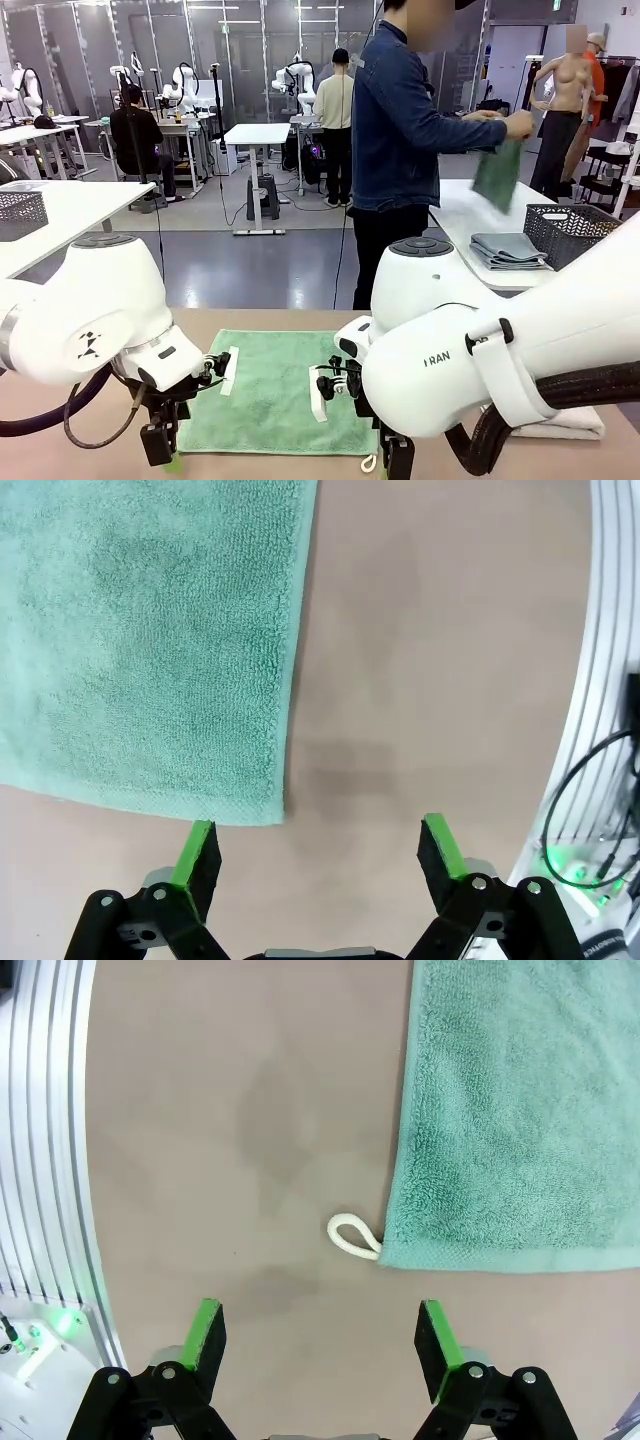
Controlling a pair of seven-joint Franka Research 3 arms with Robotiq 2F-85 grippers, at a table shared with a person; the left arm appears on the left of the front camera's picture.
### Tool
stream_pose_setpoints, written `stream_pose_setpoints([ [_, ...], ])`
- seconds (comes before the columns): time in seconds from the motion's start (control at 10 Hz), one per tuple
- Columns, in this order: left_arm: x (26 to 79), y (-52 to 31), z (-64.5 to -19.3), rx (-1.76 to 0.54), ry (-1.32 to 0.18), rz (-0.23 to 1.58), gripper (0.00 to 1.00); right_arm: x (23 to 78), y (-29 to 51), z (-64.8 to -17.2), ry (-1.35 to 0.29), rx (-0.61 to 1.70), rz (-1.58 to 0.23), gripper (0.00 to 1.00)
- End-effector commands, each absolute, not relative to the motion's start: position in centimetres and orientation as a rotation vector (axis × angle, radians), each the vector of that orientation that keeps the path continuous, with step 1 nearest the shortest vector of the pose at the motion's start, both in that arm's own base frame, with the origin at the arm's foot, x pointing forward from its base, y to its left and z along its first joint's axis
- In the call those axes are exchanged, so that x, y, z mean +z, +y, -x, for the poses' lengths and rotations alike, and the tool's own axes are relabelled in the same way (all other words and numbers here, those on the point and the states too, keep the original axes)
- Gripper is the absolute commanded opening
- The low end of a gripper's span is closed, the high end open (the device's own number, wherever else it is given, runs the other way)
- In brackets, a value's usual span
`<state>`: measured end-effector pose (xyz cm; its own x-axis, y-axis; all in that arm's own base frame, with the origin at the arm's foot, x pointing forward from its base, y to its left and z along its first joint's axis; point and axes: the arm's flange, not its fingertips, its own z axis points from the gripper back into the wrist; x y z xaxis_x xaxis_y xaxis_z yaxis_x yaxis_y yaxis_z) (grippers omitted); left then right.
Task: Fold the towels and place them in the basket.
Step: When a person lays out a Towel with hook on the table, fold it in half twice.
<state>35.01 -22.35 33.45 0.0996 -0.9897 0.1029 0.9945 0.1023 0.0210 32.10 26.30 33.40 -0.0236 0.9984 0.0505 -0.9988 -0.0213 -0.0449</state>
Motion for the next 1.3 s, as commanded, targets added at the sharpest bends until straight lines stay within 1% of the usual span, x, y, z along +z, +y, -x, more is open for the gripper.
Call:
stream_pose_setpoints([
  [0.0,33.1,-22.7,-35.4,-1.471,-0.109,0.049,1.00,33.0,26.7,-32.7,-0.123,1.573,-0.046,0.95],
  [0.1,32.7,-22.8,-35.7,-1.488,-0.112,0.059,1.00,32.3,26.9,-33.4,-0.148,1.537,-0.064,0.95],
  [0.3,31.7,-22.9,-36.0,-1.496,-0.096,0.065,1.00,31.4,26.9,-34.3,-0.155,1.486,-0.022,0.95],
  [0.5,30.8,-22.6,-36.3,-1.493,-0.074,0.053,1.00,30.7,27.1,-34.9,-0.162,1.475,-0.034,0.95],
  [0.9,29.6,-22.1,-37.2,-1.484,-0.078,0.040,1.00,29.6,27.5,-35.7,-0.148,1.465,-0.041,0.95],
  [1.2,29.1,-21.8,-38.3,-1.457,-0.081,0.067,1.00,29.1,27.7,-36.1,-0.134,1.459,-0.040,0.95],
])
